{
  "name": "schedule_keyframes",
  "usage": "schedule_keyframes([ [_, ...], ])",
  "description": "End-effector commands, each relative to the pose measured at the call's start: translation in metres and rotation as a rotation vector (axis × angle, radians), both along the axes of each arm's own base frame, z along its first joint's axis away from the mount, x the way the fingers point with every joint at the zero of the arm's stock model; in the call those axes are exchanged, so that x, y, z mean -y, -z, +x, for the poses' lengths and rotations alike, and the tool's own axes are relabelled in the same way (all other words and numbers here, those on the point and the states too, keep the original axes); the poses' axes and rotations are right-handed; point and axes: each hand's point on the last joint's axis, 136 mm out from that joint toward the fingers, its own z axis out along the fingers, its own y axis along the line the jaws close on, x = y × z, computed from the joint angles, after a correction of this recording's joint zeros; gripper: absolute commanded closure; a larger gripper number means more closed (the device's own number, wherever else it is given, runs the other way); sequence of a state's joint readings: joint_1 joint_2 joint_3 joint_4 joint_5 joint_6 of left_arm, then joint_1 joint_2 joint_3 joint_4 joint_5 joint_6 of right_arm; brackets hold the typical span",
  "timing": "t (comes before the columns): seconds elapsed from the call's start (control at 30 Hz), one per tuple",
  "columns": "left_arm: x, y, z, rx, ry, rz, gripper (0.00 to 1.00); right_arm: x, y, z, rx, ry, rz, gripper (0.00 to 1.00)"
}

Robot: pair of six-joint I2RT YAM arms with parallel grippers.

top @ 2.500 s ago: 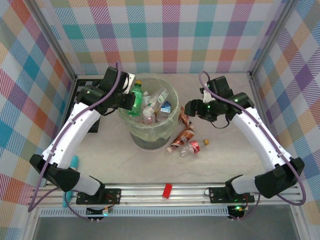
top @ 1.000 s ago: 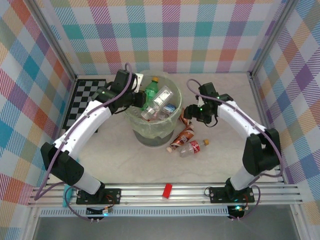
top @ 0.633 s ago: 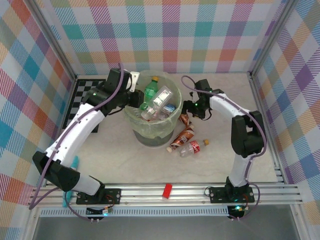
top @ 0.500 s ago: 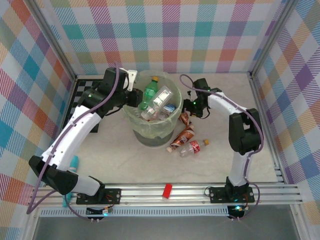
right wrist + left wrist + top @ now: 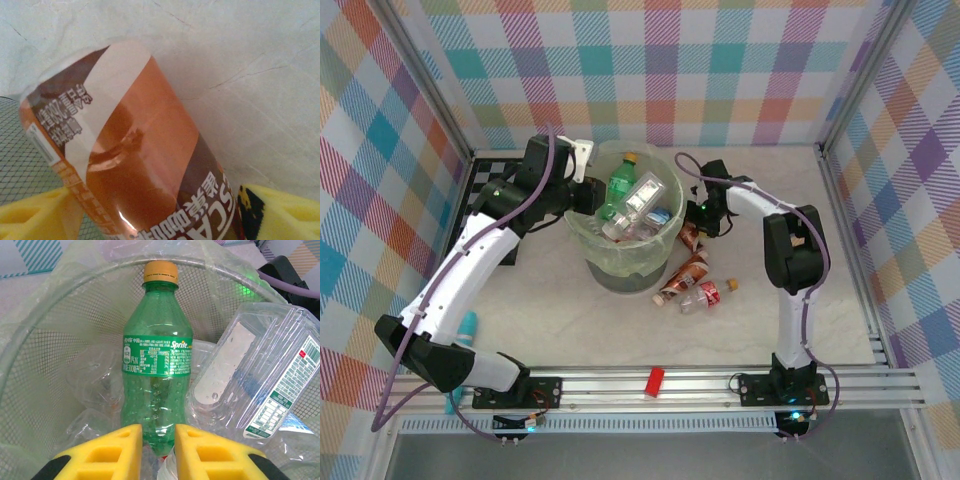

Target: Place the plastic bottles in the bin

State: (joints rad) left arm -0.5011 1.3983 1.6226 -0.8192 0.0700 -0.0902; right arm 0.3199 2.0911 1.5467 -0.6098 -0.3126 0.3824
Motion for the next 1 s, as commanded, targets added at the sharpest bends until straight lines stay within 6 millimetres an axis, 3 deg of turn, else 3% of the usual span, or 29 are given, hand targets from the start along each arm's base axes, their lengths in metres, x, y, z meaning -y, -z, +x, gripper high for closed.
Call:
schedule_keyframes([
  [0.0,-0.002,-0.012,-0.009,0.007,0.003,-0.019,0.76,0.002,-0.004,0.004,0.0,0.021,-0.01,0.27],
  [0.3,-0.013,-0.004,-0.008,0.001,-0.029,0.019,0.76,0.021,-0.018,0.011,0.017,0.072,-0.018,0.45],
  [0.6,-0.038,-0.011,-0.007,0.037,-0.094,0.089,0.76,0.04,-0.034,0.014,0.031,0.11,-0.017,0.51],
  [0.7,-0.051,-0.009,-0.005,0.022,-0.123,0.076,0.74,0.048,-0.047,0.014,0.047,0.122,-0.012,0.53],
  [0.77,-0.055,-0.006,-0.003,0.008,-0.127,0.052,0.67,0.054,-0.06,0.014,0.062,0.133,-0.008,0.53],
  [0.97,-0.055,0.0,-0.001,-0.008,-0.12,0.016,0.59,0.074,-0.108,0.005,0.124,0.172,0.006,0.54],
])
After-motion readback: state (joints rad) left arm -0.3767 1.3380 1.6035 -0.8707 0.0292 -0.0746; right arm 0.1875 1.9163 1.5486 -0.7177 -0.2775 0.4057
